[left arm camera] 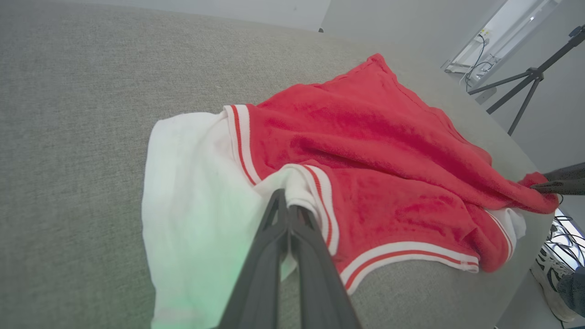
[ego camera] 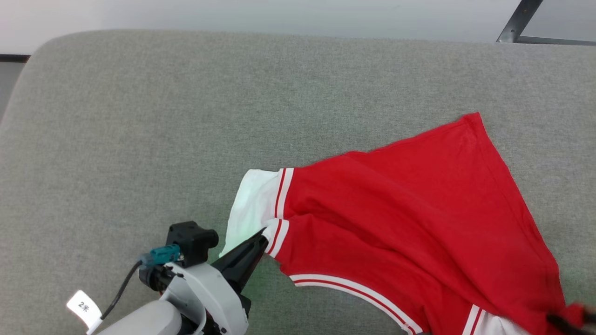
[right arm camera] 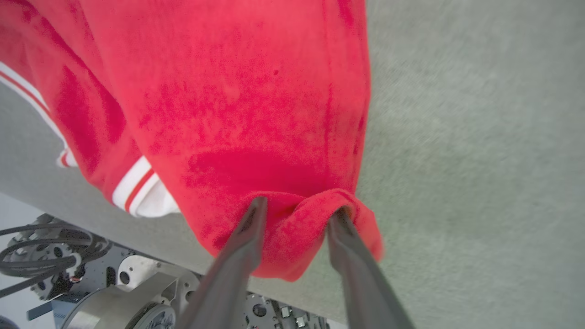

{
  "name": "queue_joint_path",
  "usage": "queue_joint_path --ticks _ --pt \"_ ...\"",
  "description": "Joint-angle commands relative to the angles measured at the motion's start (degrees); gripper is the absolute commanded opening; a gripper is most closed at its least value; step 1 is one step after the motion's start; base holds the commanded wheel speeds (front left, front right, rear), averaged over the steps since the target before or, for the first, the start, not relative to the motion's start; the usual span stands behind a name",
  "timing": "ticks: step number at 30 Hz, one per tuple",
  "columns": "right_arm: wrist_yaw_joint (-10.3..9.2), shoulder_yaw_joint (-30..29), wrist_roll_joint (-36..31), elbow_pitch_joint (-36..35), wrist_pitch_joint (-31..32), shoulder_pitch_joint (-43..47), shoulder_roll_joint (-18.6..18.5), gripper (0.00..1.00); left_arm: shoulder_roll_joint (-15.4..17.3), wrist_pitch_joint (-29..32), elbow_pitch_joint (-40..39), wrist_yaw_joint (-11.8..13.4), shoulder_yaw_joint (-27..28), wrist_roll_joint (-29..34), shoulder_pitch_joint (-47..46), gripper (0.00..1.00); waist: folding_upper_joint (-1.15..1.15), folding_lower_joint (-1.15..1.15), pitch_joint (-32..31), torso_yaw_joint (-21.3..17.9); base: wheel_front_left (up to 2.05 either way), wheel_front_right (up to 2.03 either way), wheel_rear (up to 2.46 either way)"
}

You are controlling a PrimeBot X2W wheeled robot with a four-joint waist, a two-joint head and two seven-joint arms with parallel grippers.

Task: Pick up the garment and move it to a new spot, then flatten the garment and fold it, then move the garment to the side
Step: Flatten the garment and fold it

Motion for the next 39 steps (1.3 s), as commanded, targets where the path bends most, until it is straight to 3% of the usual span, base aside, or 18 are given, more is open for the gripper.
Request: queue_joint_path --ticks 1,5,9,20,29,30,31,32,39 --pt "0.02 -0.98 -0.65 -0.52 -0.36 -1.23 -0.5 1.0 -0.24 -0.06 0.06 0.28 -0.05 0.34 0.06 0.0 0.0 0.0 0.01 0.14 0.0 0.0 0.0" --pt "0.02 -4.39 -0.91 -2.08 -0.44 -5.73 -3.45 1.0 -0.52 -0.01 -0.29 0.38 -0.3 0.71 -0.45 0.0 0.0 0.0 0.64 0.98 0.0 0.0 0.0" --pt "0.02 -3.8 -3.75 -2.06 -1.31 -13.62 -7.92 1.0 -1.14 0.11 -0.75 0.4 -0.58 1.65 -1.68 0.0 0.0 0.0 2.68 2.42 0.0 0.0 0.0" --pt "0.01 10.86 -6.06 14.88 -3.79 -40.51 -9.79 1.0 -5.52 0.35 0.55 -0.94 -1.74 4.95 -7.69 0.0 0.0 0.0 12.23 9.06 0.0 0.0 0.0" --pt "0.02 21.86 -6.03 26.35 -4.97 -48.33 -11.05 1.0 -8.46 -1.7 2.78 -1.79 -2.31 5.72 -8.78 0.0 0.0 0.0 14.2 11.57 0.0 0.0 0.0" --pt "0.03 23.08 -5.31 27.12 -4.83 -48.18 -10.82 0.49 -8.52 -1.83 2.98 -1.79 -2.24 5.69 -8.8 0.0 0.0 0.0 14.13 11.59 0.0 0.0 0.0" --pt "0.04 23.92 -4.64 27.74 -4.9 -47.93 -10.7 0.31 -8.61 -2.0 3.19 -1.85 -2.2 5.65 -8.8 0.0 0.0 0.0 13.92 11.6 0.0 0.0 0.0" --pt "0.03 24.48 -4.09 28.29 -5.29 -47.81 -10.65 0.0 -8.66 -2.21 3.33 -1.92 -2.11 5.64 -8.8 0.0 0.0 0.0 13.65 11.57 0.0 0.0 0.0" --pt "0.02 23.69 -2.33 32.0 -10.77 -49.43 -9.42 0.0 -7.75 -3.01 4.3 -2.81 -1.22 4.85 -9.09 0.0 0.0 0.0 10.24 10.29 0.0 0.0 0.0"
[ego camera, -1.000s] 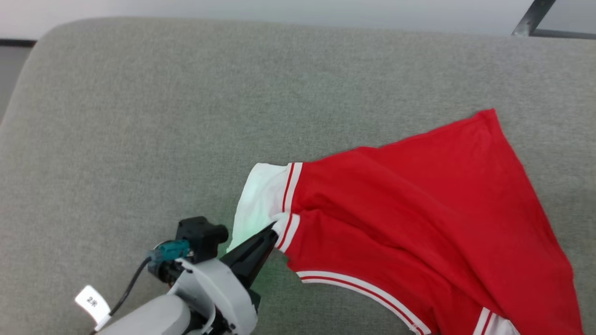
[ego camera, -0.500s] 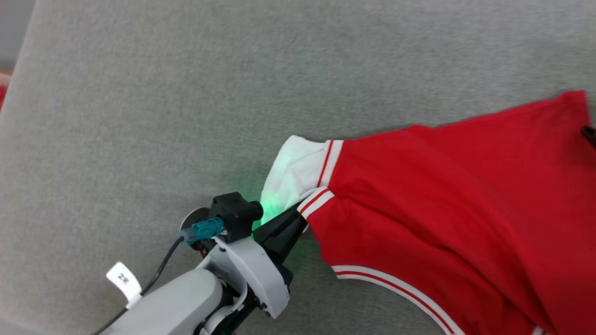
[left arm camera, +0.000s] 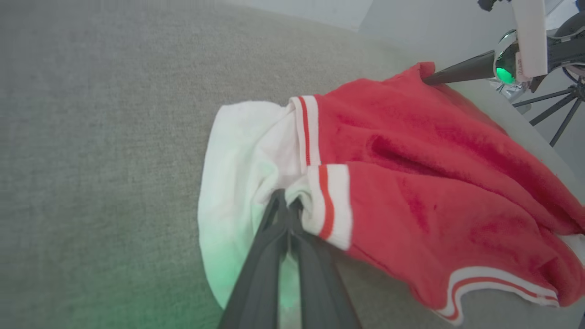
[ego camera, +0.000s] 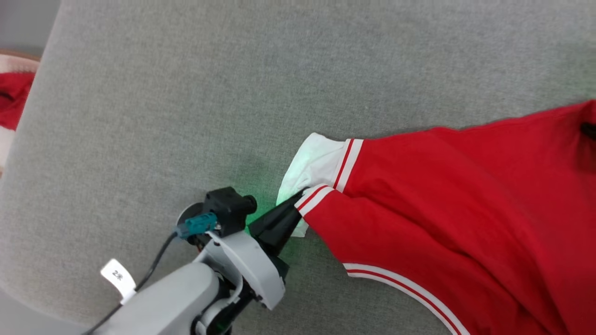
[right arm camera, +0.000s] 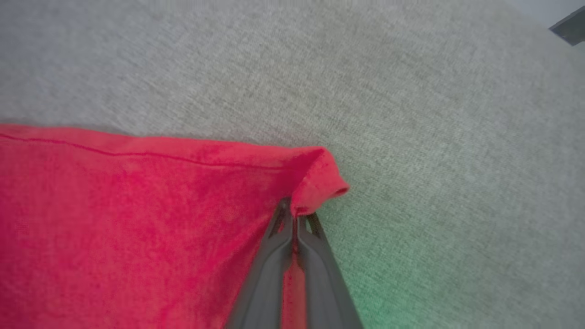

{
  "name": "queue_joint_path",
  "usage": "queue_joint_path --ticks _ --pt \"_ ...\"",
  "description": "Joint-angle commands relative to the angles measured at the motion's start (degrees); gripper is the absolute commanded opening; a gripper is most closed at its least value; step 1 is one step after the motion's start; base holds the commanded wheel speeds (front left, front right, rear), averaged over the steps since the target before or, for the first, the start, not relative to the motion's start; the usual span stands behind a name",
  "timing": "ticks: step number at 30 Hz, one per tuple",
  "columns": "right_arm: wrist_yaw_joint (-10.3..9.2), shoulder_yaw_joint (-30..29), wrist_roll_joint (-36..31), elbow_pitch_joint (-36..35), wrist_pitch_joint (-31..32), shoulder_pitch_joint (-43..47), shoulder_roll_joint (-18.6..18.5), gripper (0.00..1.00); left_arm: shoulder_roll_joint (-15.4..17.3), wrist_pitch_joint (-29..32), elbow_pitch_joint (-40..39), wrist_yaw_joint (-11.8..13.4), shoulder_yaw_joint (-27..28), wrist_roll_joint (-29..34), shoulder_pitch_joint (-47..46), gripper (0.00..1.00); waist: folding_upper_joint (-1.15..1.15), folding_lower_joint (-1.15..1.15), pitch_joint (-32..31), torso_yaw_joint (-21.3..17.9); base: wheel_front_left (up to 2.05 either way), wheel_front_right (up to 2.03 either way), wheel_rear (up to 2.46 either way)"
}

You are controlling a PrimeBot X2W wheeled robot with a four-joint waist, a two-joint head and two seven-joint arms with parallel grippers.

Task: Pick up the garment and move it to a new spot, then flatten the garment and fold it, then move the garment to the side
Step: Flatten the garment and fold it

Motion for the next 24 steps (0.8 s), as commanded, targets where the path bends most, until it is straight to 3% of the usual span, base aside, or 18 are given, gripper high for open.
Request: queue_joint_path --ticks 1,7,13,18,24 --pt "0.02 -0.69 0.53 1.91 -1.33 -0.05 1.57 0.0 0.7 -0.35 0.21 -0.35 0.48 0.02 -1.0 0.0 0.0 0.0 -2.19 -1.29 0.0 0.0 0.0" --pt "0.01 -7.32 -0.61 6.42 -8.72 -4.59 5.68 0.0 2.1 0.81 1.78 -1.77 1.85 1.43 -6.59 0.0 0.0 0.0 -4.23 -3.0 0.0 0.0 0.0" --pt "0.01 -14.21 -3.26 11.15 -14.62 -13.11 10.56 0.0 1.2 2.39 5.89 -5.43 7.01 -1.65 -17.44 0.0 0.0 0.0 -2.79 -5.13 0.0 0.0 0.0" --pt "0.01 -21.38 -6.44 16.01 -20.35 -25.06 14.69 0.0 -1.51 4.7 15.11 -7.04 12.72 -4.98 -31.72 0.0 0.0 0.0 0.82 -7.18 0.0 0.0 0.0" --pt "-0.04 -29.69 -10.36 23.09 -28.2 -41.02 18.98 0.0 -4.81 4.22 30.21 -6.26 21.38 -8.93 -51.22 0.0 0.0 0.0 5.12 -9.93 0.0 0.0 0.0"
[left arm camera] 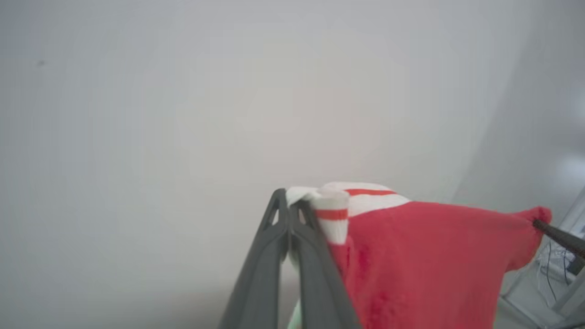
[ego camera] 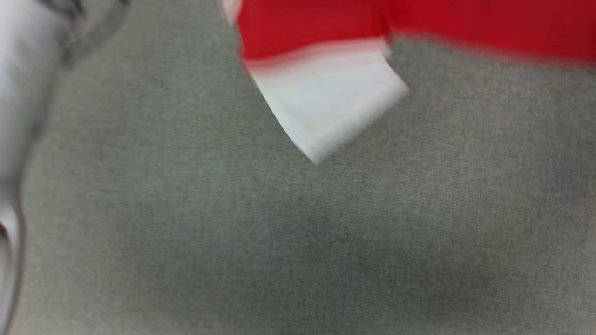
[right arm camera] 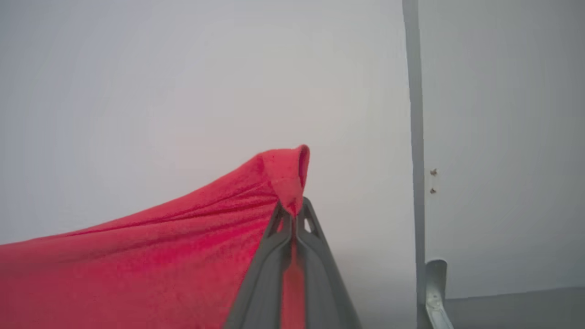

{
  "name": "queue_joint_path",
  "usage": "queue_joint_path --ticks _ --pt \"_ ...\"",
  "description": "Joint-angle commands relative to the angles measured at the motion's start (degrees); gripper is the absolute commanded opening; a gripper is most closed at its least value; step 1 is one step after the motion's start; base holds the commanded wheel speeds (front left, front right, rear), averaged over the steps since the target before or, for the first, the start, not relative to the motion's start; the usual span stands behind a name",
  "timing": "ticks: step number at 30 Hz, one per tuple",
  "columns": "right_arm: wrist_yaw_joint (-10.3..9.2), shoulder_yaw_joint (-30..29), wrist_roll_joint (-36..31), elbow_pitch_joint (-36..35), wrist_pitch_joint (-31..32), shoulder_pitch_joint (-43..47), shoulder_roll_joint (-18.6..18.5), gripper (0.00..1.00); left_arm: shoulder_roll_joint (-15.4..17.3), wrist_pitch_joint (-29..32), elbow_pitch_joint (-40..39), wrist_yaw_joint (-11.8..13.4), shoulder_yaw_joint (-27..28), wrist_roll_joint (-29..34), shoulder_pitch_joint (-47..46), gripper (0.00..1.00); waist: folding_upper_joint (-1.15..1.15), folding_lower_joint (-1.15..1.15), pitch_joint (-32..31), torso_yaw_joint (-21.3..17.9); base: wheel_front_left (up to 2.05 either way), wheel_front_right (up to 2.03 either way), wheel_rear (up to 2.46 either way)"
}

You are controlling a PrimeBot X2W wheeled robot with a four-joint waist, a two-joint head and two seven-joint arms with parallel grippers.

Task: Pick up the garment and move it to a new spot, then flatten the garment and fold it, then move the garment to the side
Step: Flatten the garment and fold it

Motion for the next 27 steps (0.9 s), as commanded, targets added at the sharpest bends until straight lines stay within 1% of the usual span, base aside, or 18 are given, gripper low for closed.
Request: queue_joint_path --ticks 1,4,7,9,12,15,17,20,23,27 --pt "-0.12 -3.0 -0.87 2.07 -2.56 -3.9 0.45 0.0 -0.05 -1.67 4.03 0.59 2.26 -0.39 -4.76 0.0 0.0 0.0 3.38 -2.91 0.0 0.0 0.0" --pt "-0.25 -6.09 -2.24 5.6 -6.33 -9.38 1.24 0.0 -1.57 -5.02 9.84 -0.06 5.2 -1.3 -12.05 0.0 0.0 0.0 4.02 -3.56 0.0 0.0 0.0" --pt "-0.29 -6.33 -2.96 8.91 -8.41 -12.25 1.08 0.0 -3.27 -6.51 13.22 -1.59 6.52 -2.71 -15.19 0.0 0.0 0.0 4.0 -3.68 0.0 0.0 0.0" --pt "-0.28 -5.13 -2.72 10.52 -8.9 -12.41 1.04 0.0 -4.24 -6.56 14.55 -2.45 5.25 -2.25 -15.23 0.0 0.0 0.0 3.93 -3.68 0.0 0.0 0.0" --pt "-0.27 -3.73 -1.52 11.49 -8.97 -10.9 0.88 0.0 -5.32 -6.27 15.66 -2.94 3.95 -2.7 -13.37 0.0 0.0 0.0 3.8 -3.63 0.0 0.0 0.0" --pt "-0.21 -0.53 0.45 11.34 -8.42 -7.0 0.18 0.0 -6.68 -6.38 14.82 -3.15 3.26 -5.56 -9.13 0.0 0.0 0.0 3.38 -3.36 0.0 0.0 0.0" --pt "-0.11 2.17 2.81 9.61 -7.92 -3.13 -0.46 0.0 -6.46 -5.69 11.97 -3.2 1.82 -7.49 -4.86 0.0 0.0 0.0 3.11 -3.32 0.0 0.0 0.0" --pt "-0.1 5.27 7.09 5.49 -6.39 3.93 -2.4 0.0 -5.27 -5.8 6.67 -3.22 -0.62 -10.19 2.66 0.0 0.0 0.0 2.33 -2.88 0.0 0.0 0.0" --pt "-0.09 7.97 11.78 -0.38 -4.43 12.34 -4.45 0.0 -3.55 -6.92 0.8 -3.23 -2.58 -12.47 10.34 0.0 0.0 0.0 1.05 -2.6 0.0 0.0 0.0" --pt "-0.08 9.99 17.45 -9.5 -1.51 25.09 -6.94 0.0 -0.18 -8.63 -6.73 -3.25 -4.9 -13.22 21.0 0.0 0.0 0.0 -1.43 -2.61 0.0 0.0 0.0"
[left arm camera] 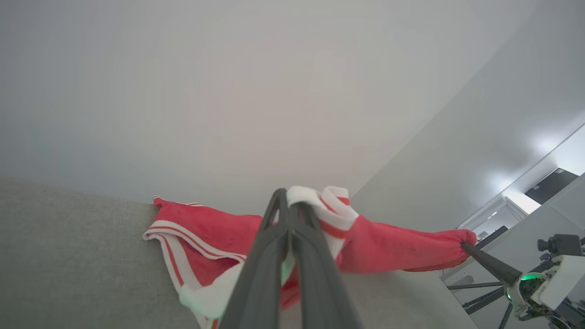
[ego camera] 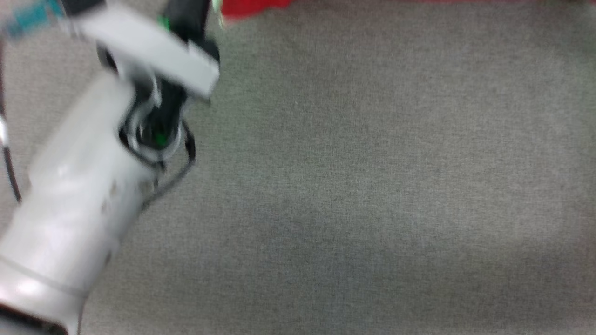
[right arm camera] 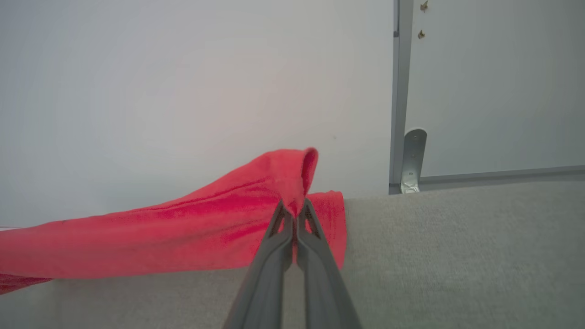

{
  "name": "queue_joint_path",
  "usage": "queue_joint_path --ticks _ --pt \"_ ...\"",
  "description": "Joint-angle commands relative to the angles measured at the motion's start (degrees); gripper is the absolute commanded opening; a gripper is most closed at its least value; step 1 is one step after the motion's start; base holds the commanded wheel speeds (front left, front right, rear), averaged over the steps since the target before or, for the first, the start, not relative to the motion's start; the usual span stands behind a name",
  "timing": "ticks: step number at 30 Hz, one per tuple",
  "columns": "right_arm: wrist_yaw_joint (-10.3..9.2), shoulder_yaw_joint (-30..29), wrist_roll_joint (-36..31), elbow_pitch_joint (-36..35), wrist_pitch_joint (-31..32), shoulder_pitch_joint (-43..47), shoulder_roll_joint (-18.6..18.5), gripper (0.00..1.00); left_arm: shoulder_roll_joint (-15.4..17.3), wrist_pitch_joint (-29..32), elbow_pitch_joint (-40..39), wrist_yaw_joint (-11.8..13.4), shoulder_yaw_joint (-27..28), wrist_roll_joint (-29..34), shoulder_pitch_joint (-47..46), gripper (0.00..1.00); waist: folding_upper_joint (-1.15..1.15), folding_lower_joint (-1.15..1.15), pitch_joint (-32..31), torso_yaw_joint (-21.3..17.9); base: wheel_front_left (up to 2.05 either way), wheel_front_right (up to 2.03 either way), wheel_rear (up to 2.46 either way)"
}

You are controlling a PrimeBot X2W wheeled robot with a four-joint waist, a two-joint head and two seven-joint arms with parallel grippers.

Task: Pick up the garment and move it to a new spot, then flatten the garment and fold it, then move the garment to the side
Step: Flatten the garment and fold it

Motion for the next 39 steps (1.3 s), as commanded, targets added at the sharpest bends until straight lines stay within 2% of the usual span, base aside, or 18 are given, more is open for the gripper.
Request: queue_joint_path --ticks 1,8,11,20,24,28,32,39 --pt "-0.06 -0.1 0.96 -1.75 0.49 3.16 -0.79 0.0 0.49 -0.44 -1.74 -0.11 0.09 -0.35 2.38 0.0 0.0 0.0 -2.08 0.27 0.0 0.0 0.0" --pt "-0.05 -1.97 5.93 -17.61 7.0 26.67 -3.42 0.0 4.03 -0.93 -13.96 -0.1 3.84 1.87 21.52 0.0 0.0 0.0 -6.64 0.45 0.0 0.0 0.0" --pt "-0.05 -3.63 6.32 -22.97 9.45 34.98 -3.33 0.0 5.23 -0.95 -19.19 -0.11 5.64 3.35 29.57 0.0 0.0 0.0 -8.26 0.21 0.0 0.0 0.0" --pt "-0.05 -11.82 6.13 -36.05 16.2 52.97 -0.27 0.0 7.72 -0.88 -32.1 -0.01 8.9 9.32 49.13 0.0 0.0 0.0 -10.86 -0.35 0.0 0.0 0.0" --pt "-0.05 -15.5 5.97 -41.22 18.5 59.26 2.23 0.0 9.3 -0.88 -37.74 1.69 9.9 11.74 55.32 0.0 0.0 0.0 -10.89 -0.41 0.0 0.0 0.0" --pt "-0.06 -17.27 5.84 -44.65 20.31 62.4 4.22 0.0 10.56 -0.89 -42.16 3.8 10.64 13.0 58.63 0.0 0.0 0.0 -10.85 -0.53 0.0 0.0 0.0" --pt "-0.05 -17.26 5.06 -44.38 21.37 59.92 5.17 0.0 11.12 0.22 -42.87 4.48 10.5 14.28 56.55 0.0 0.0 0.0 -10.83 -0.58 0.0 0.0 0.0" --pt "-0.05 -13.03 1.07 -38.79 21.43 50.76 2.72 0.0 8.81 3.04 -37.42 4.05 9.0 18.11 46.49 0.0 0.0 0.0 -10.0 -0.53 0.0 0.0 0.0"
